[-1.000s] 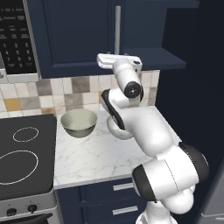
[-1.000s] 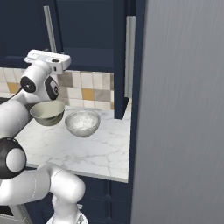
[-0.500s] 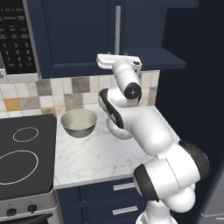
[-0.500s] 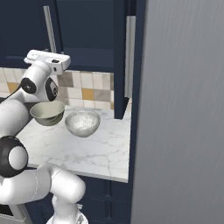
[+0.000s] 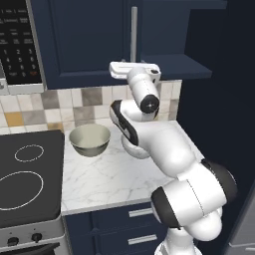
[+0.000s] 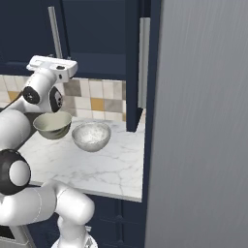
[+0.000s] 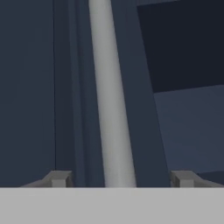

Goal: Open the cabinet. Pick the bowls from the counter and place them in the cabinet. Then close the cabinet.

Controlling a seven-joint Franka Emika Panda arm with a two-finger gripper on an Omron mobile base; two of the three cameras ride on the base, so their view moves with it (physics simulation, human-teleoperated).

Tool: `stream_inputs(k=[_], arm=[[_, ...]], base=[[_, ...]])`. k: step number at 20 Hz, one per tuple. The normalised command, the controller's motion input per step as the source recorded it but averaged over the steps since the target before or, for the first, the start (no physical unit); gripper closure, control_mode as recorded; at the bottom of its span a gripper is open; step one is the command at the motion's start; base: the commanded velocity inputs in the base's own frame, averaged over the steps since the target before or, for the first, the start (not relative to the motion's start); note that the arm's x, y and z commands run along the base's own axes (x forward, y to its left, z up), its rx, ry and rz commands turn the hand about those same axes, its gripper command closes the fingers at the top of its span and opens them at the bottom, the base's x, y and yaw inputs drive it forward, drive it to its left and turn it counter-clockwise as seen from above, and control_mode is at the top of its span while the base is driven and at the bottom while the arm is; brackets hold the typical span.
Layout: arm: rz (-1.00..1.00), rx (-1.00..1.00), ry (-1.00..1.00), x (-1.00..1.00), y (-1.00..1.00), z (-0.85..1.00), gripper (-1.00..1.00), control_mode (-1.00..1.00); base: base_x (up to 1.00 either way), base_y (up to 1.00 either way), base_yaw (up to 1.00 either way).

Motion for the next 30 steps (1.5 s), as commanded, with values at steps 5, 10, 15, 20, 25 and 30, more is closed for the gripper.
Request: stream_inputs(k=[5,10,15,20,25,30], arm=[[-0.10,-0.06,0.00,0.42,1.00,-0.23,1.00,-1.00],[-0.08,-0.07,0.01,0.28,1.00,-0.16,1.00,-1.00],[-0.02,-0.07,0.00,0.05,1.00,-0.12,1.00,-1.00],[0.00,-0.07,0.02,-0.16,1.00,-0.04,1.00,-1.00],[0.00,-0.06,0.05,-0.63,1.00,0.00,1.00,-1.00],[0.00,-0.07,0.11,-0.81,1.00,0.00,1.00,-1.00]], base=[[0.00,0.00,0.00],[0.00,0.00,0.00],[0.00,0.00,0.00],[0.00,0.00,0.00],[0.00,0.00,0.00],[0.00,0.00,0.00]])
